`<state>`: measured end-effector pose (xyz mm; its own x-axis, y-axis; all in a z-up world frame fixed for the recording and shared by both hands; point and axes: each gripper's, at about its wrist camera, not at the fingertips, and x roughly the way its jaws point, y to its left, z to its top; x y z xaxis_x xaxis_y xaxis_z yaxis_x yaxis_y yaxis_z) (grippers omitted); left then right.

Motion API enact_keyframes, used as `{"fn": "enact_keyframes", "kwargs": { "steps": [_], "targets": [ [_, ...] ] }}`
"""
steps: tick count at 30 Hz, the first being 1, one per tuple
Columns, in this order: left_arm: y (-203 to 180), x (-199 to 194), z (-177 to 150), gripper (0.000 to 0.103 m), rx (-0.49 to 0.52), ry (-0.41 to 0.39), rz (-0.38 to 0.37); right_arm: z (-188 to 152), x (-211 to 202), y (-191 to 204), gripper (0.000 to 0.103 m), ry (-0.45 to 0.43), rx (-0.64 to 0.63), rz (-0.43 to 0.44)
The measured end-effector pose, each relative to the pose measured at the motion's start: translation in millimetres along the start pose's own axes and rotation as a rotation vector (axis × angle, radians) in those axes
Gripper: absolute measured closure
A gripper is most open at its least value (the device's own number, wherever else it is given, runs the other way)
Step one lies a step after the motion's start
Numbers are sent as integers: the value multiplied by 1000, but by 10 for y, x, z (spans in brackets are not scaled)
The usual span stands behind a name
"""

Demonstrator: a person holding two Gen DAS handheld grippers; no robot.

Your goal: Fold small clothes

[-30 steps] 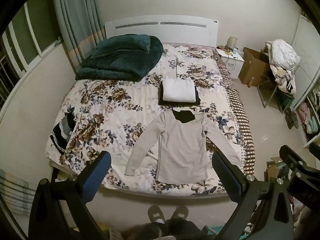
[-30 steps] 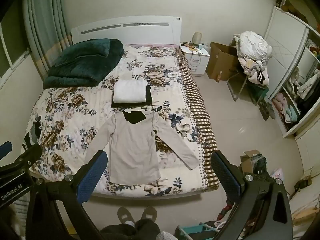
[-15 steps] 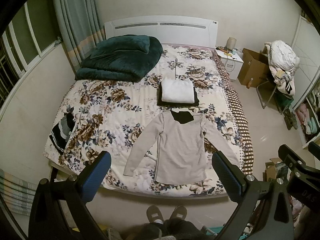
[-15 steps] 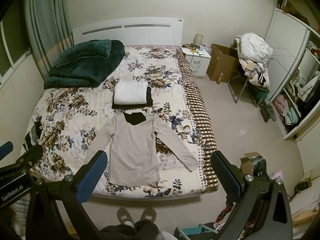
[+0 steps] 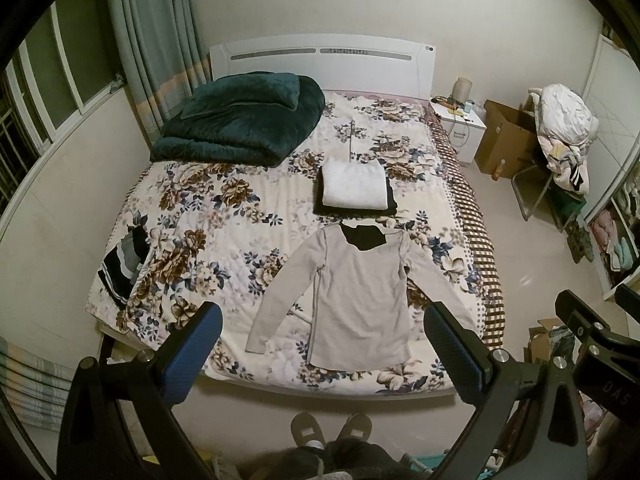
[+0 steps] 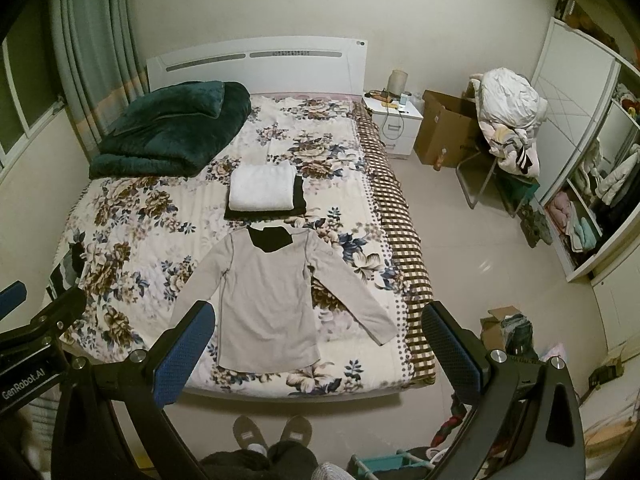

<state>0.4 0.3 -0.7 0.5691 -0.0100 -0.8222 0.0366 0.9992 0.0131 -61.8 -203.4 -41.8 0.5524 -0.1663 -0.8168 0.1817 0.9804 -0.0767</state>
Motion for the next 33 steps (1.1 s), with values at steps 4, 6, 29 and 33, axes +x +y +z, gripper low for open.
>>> {"fn": "enact_keyframes", "kwargs": {
  "steps": [4,6,29,33],
  "targets": [
    [2,-3,-1,0,-1,-1,-1,1,-8,0,0,-1,0,0],
    [0,-2,-1,0,-1,-1,-1,3,-9,0,0,-2,0,0],
    [5,-5,-3,0,-4,-5,-6,9,8,6,0,-7,0,-1],
    [4,-2,-3,0,-2,-7,-6,9,11,13,0,-6,0,-1]
  ]
}}
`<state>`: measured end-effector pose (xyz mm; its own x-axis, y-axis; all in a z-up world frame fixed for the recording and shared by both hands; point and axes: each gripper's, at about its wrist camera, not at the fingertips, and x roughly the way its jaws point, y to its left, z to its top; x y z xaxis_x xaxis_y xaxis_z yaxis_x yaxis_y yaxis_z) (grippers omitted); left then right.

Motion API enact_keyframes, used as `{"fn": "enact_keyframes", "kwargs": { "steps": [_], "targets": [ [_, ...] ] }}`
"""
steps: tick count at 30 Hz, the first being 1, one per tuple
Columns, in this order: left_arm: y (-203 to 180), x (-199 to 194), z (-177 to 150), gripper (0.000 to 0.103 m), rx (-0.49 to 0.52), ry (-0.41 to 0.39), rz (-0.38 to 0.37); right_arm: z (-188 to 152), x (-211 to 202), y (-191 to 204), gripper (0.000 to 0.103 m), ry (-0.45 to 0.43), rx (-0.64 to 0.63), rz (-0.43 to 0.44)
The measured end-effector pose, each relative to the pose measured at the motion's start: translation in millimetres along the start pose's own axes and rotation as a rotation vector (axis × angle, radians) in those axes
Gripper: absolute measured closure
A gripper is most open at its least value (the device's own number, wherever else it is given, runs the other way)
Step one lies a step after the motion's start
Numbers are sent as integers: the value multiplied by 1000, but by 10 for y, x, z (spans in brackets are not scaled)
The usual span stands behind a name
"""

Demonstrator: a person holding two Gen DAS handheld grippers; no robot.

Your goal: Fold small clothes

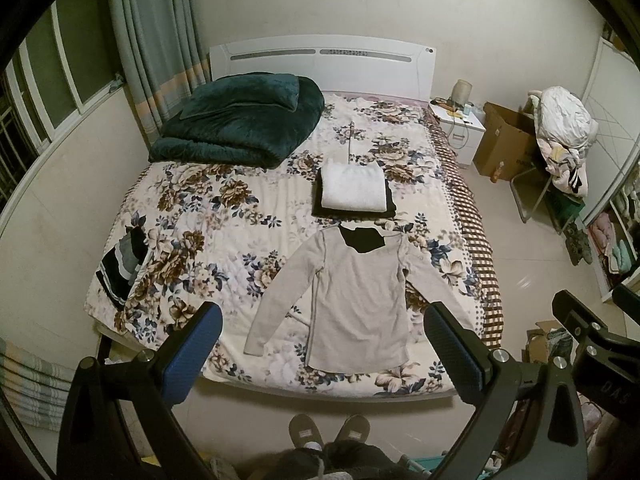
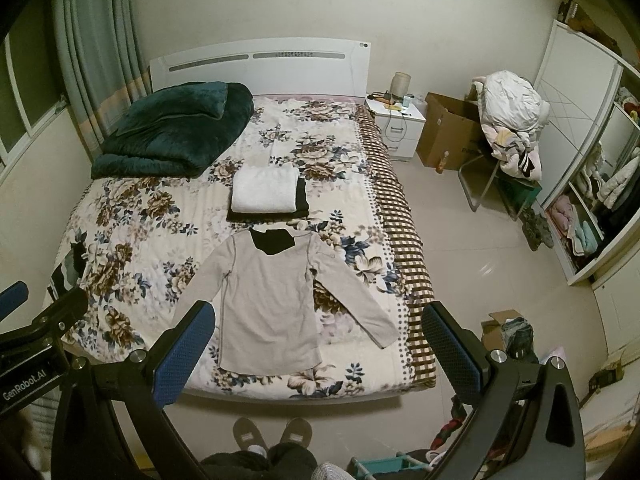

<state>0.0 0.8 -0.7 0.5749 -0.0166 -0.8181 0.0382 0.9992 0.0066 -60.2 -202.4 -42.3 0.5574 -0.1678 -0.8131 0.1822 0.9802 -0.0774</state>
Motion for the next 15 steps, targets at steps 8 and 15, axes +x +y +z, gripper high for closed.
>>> {"fn": "enact_keyframes", "kwargs": {
  "steps": [8,15],
  "targets": [
    [1,3,-1,0,0,2,-2,10,23,9,0,0,1,2],
    [0,12,-2,0,0,3,-4,26,74,56,0,2,3,1]
  ]
}}
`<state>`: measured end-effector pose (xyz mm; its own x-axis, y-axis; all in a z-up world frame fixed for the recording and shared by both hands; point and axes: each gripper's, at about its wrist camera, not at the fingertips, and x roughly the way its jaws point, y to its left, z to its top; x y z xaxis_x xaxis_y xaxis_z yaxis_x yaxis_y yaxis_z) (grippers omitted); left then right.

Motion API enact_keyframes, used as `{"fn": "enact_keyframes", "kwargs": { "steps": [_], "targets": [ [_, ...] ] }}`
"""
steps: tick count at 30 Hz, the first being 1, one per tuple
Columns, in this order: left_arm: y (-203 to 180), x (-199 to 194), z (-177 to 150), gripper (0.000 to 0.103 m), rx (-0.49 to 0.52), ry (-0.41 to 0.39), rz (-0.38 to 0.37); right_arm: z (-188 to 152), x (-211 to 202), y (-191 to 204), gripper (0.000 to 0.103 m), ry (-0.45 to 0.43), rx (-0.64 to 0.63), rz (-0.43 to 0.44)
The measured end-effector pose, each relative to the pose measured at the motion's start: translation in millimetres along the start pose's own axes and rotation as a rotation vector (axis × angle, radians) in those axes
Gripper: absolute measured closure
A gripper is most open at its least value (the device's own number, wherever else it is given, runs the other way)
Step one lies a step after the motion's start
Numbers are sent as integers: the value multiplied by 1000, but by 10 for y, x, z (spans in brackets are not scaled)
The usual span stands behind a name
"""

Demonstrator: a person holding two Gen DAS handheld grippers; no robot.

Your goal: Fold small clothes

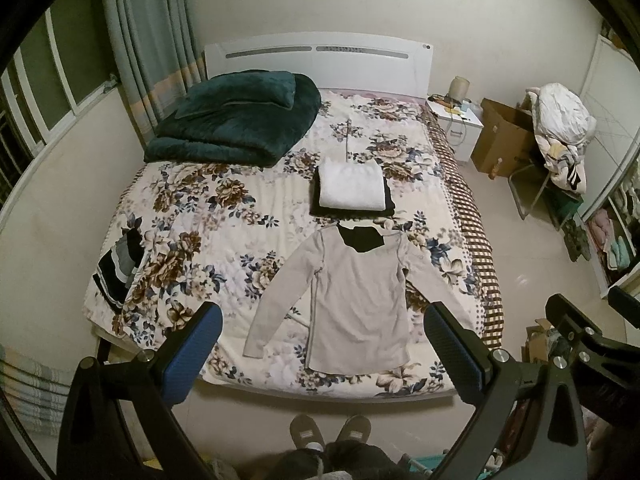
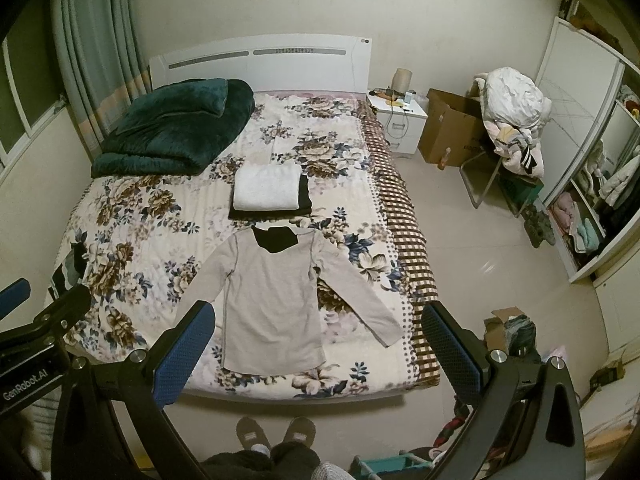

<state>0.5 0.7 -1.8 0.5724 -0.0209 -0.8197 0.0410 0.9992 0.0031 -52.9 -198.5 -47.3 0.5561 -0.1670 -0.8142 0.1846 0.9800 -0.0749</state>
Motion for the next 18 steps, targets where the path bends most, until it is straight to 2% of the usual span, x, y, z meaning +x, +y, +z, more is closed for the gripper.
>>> {"fn": "enact_keyframes", "kwargs": {
  "steps": [5,8,10,12,16,18],
  "targets": [
    [-67,142,32,0,10,-36,16,8,164,19,0,26,37,-5],
    [-145,502,-22,0,17,-56,44,-48,468,-24,0,55,83,0],
    [-250,831,124,0,27,-61,65,-22,728,7,0,77,130,9],
    [-153,1205,107,0,36,-44,84,-165,1157,-90,0,109,174,0],
    [-266,2012,-5,0,53,20,128,-433,2086,-483,0,193,293,-14],
    [-390,2468,-94,0,57,67,163,-629,2634,-762,0,263,364,-25]
  ]
}}
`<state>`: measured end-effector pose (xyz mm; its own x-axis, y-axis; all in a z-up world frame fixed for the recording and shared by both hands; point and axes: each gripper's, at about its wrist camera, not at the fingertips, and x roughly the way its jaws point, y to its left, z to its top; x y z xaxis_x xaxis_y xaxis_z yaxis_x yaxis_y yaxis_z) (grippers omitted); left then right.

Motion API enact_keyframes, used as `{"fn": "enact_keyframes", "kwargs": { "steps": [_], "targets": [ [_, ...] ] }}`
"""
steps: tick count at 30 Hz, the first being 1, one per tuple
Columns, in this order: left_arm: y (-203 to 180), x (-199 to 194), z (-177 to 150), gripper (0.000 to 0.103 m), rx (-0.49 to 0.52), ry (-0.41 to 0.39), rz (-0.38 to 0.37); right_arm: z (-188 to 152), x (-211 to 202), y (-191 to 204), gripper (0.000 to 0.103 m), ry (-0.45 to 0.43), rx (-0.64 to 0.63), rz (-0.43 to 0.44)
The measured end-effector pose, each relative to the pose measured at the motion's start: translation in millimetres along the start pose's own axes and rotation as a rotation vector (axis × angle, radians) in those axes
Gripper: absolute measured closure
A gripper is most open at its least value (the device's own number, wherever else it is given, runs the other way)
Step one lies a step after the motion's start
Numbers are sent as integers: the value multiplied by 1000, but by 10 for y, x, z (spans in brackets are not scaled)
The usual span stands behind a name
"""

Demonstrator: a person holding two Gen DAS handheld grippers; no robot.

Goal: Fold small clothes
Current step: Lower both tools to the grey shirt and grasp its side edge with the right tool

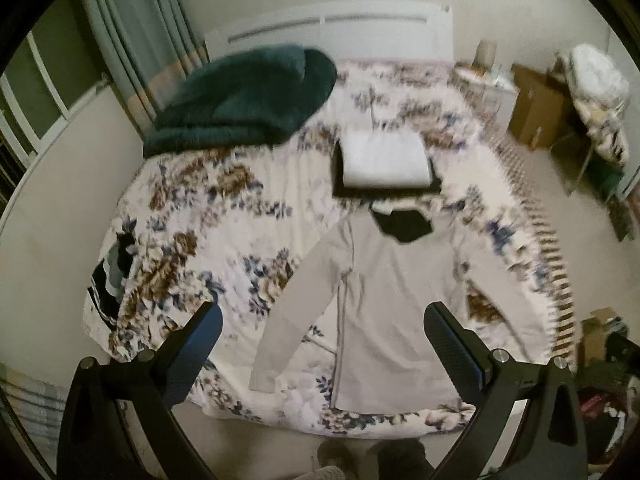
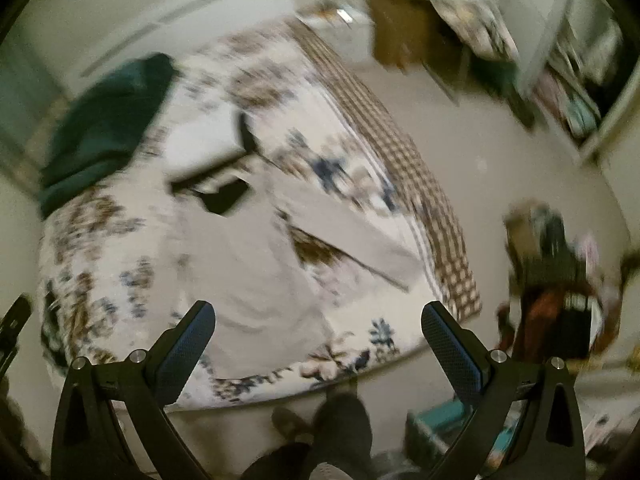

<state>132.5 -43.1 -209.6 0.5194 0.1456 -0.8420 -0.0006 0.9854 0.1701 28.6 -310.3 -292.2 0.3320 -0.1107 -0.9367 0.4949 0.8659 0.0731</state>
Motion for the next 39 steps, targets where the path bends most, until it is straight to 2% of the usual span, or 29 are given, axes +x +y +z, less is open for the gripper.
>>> {"fn": "enact_keyframes", "kwargs": {
  "steps": [3,10,12,14,16,19,20,21,22,23,24,28,33,37,38,39],
  "targets": [
    [-221,614,-73,0,-5,64,30,93,853,-481,0,89,97,-24],
    [-515,1888,-402,0,-68,220,103,152,2794,-1885,0,202,322,-73],
    [-570,2185,-518,0,-89,261,112,128,3298,-2141,1,235,374,-79],
    [-618,2482,-627,0,-105,297,130,95,3779,-2395,3,268,451,-65],
    [-660,2691,-724,0,-121,325,136,16,4168,-2596,3,293,543,-11],
    [-714,2918,-849,0,-126,361,138,-57,4550,-2720,18,299,627,65],
    [-739,2979,-870,0,-120,365,132,-70,4650,-2727,28,299,648,86],
    [-765,3026,-899,0,-107,370,131,-74,4704,-2714,34,290,664,99],
    [-796,3062,-926,0,-93,374,129,-64,4700,-2691,47,264,666,80],
    [-810,3082,-944,0,-83,373,126,-44,4675,-2658,87,225,656,81],
    [-811,3096,-947,0,-79,370,124,-19,4666,-2624,95,212,641,83],
    [-788,3102,-949,0,-75,373,113,67,4431,-2564,97,174,578,15],
    [-715,3017,-893,0,-77,341,96,188,4038,-2811,97,144,554,-114],
    [-655,3003,-925,0,-73,341,96,306,4086,-2973,96,165,546,-119],
    [-628,2986,-939,0,-80,342,96,352,4139,-2920,93,194,520,-117],
    [-576,2958,-963,0,-89,345,100,379,4181,-2861,81,230,497,-119]
  ]
}}
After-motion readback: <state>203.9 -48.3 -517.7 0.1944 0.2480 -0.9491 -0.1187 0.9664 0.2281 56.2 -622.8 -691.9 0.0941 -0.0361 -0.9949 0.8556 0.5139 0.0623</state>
